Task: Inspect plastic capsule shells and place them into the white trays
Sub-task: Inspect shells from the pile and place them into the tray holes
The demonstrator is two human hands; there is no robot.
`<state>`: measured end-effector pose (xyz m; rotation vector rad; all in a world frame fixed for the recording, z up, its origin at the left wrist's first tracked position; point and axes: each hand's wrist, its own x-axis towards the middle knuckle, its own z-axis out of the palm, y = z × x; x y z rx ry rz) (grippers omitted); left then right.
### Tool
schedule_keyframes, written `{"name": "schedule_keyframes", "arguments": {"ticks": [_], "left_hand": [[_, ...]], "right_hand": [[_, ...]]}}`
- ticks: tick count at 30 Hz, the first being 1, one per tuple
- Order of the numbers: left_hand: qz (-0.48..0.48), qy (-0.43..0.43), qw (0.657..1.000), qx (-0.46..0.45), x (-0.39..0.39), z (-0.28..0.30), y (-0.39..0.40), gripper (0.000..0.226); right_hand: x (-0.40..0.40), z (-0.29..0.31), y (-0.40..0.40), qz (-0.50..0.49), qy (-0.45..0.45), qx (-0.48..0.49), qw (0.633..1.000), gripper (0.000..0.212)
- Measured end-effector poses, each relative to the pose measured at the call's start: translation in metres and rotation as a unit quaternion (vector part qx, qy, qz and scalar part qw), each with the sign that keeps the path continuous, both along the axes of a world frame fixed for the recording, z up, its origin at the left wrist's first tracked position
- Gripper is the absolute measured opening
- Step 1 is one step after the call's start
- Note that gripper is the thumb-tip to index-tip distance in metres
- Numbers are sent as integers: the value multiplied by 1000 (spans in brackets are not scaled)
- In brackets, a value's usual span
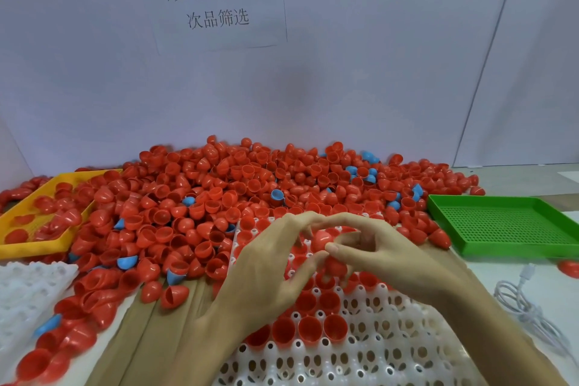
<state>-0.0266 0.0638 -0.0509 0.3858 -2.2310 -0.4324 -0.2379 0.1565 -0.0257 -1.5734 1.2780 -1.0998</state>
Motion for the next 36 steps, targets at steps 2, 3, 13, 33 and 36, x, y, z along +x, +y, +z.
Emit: {"name": "schedule_keyframes", "arguments": {"ticks": [2, 3, 13, 33, 36], "left_hand": [[-20, 9, 1000, -21, -3, 0, 1, 32], [-24, 11, 999, -21, -3, -1, 0, 27], [-14, 20, 996, 90, -5, -2, 2, 22], [-82, 73, 842, 527, -12, 7, 16, 57], [-88, 58, 856, 506, -13, 8, 18, 51]], "right_hand": [[-1, -5, 1, 9, -33, 17, 999, 32], [-2, -7, 1, 11, -49, 25, 998, 32], [-7, -16, -3, 24, -131, 43, 990, 32], [8, -11, 8, -78, -46, -111, 990, 22], [16, -11, 11, -134, 34, -136, 981, 18]]}}
